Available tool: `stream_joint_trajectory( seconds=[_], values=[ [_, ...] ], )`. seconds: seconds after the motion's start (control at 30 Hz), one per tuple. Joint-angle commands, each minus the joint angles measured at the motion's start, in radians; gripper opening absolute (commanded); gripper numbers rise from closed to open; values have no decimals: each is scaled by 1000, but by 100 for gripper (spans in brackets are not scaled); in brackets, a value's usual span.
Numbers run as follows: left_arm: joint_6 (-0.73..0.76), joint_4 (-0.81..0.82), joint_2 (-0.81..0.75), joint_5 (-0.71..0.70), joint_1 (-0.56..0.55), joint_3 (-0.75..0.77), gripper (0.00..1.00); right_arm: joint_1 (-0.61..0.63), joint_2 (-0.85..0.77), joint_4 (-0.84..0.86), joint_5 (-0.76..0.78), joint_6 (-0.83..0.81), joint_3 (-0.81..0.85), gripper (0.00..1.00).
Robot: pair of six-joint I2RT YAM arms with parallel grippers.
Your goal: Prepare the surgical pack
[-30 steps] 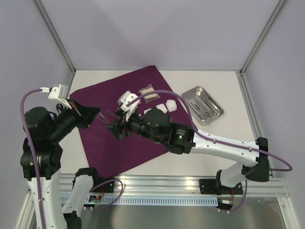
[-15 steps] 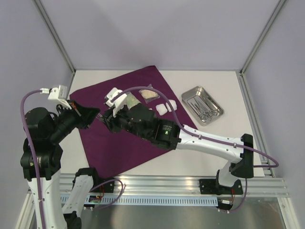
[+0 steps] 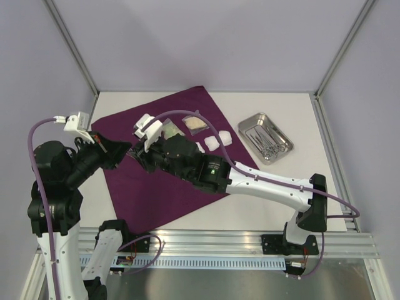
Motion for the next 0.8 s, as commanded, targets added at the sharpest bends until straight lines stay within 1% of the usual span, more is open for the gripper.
stream_joint_trajectory(
  seconds=[0.0, 0.03, 0.07, 0.1, 0.2, 0.23, 0.3, 0.33, 0.37, 0.4, 0.47, 0.5, 0.53, 0.57, 0.6, 0.63, 0.67, 0.7, 0.73, 0.77],
  values=[
    [-26, 6, -8, 17, 1, 5, 0, -6, 13, 2, 1, 22, 48, 16],
    [-24, 4, -8, 14, 1, 4, 0, -4, 11, 2, 5, 22, 48, 11],
    [-23, 4, -10, 13, 1, 4, 0, -7, 8, 4, 8, 25, 48, 3],
    [-23, 4, -10, 13, -1, 2, 0, -8, 6, 4, 9, 28, 45, 0],
    [0, 4, -8, 16, 1, 5, 0, -17, -1, -4, 6, 52, 40, 1],
    [11, -1, -8, 16, -1, 8, 30, -26, -4, -19, -3, 66, 40, 1],
    [63, -17, -7, -10, -1, 24, 71, -63, -16, -43, -29, 92, 20, 0],
    [85, -28, -5, -24, -1, 31, 99, -90, -24, -48, -32, 93, 5, 0],
    [105, -51, -2, -38, 1, 48, 100, -107, -33, -54, -35, 94, -11, 1],
    [155, -62, -2, -55, -1, 56, 100, -128, -61, -69, -67, 96, -27, 0],
    [210, -102, 8, -101, -1, 87, 100, -220, -87, -109, -129, 105, -70, 0],
    [262, -122, 18, -140, -1, 100, 100, -260, -102, -170, -203, 102, -80, 0],
    [292, -157, 27, -163, 1, 111, 100, -347, -112, -206, -228, 79, -96, 0],
    [322, -174, 53, -182, -1, 133, 100, -397, -118, -244, -235, 51, -104, 0],
    [386, -198, 71, -203, 1, 142, 100, -444, -122, -323, -270, 22, -110, 1],
    [419, -249, 93, -207, -2, 150, 100, -536, -121, -364, -262, -25, -121, 0],
    [445, -272, 135, -208, 1, 157, 100, -582, -116, -408, -258, -118, -118, 0],
    [476, -292, 156, -213, -1, 154, 100, -628, -107, -483, -250, -168, -118, 0],
    [517, -315, 174, -216, 1, 145, 100, -723, -87, -519, -250, -212, -118, 0],
    [542, -318, 205, -216, -1, 116, 100, -771, -73, -545, -250, -290, -118, 0]
  ],
)
